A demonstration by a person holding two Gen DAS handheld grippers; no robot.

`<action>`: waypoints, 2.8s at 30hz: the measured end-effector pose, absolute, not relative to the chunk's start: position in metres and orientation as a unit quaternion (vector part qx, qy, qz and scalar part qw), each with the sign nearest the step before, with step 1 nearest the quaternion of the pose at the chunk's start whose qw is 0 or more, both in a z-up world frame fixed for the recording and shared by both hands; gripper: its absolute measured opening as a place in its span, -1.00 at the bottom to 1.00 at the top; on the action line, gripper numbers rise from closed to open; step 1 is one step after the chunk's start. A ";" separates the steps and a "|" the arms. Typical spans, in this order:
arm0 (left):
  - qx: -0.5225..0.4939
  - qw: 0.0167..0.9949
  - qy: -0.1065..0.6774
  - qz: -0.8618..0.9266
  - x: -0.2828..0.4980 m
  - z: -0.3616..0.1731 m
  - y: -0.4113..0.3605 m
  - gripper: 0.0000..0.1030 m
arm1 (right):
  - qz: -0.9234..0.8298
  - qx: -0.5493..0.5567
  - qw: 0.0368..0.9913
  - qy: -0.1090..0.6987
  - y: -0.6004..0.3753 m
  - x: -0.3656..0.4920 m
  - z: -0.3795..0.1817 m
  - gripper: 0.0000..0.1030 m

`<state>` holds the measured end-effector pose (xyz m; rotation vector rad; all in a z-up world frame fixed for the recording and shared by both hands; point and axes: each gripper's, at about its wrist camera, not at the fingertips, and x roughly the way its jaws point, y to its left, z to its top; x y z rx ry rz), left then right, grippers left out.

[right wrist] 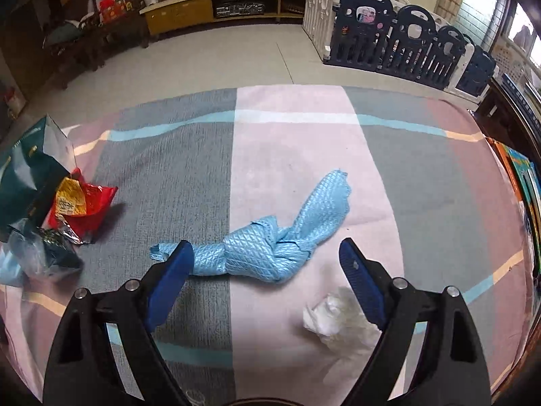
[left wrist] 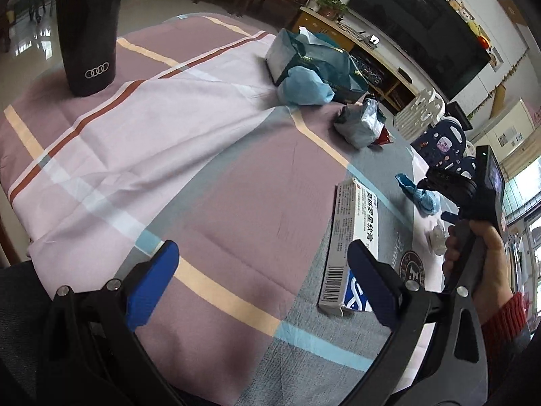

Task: Collect trash
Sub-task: 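Grasp the blue knotted cloth with the right tool while the left tool grasps the white medicine box, then carry both items over the basket and open both tools to drop them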

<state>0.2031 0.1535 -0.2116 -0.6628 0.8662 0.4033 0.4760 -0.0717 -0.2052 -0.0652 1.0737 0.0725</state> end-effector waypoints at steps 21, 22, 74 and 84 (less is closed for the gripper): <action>-0.363 0.816 0.404 0.195 0.205 -0.224 0.170 0.93 | 0.267 -0.020 0.802 0.534 -0.069 0.257 -0.191 -0.31; -0.335 0.825 0.415 0.188 0.213 -0.224 0.160 0.93 | 0.246 0.008 0.809 0.533 -0.087 0.256 -0.190 -0.31; -0.215 0.886 0.391 0.125 0.227 -0.207 0.119 -0.21 | 0.159 0.100 0.876 0.445 -0.172 0.192 -0.116 -0.31; -0.233 0.901 0.359 0.068 0.194 -0.188 0.106 -0.21 | 0.061 0.041 0.882 0.466 -0.278 0.120 -0.100 -0.30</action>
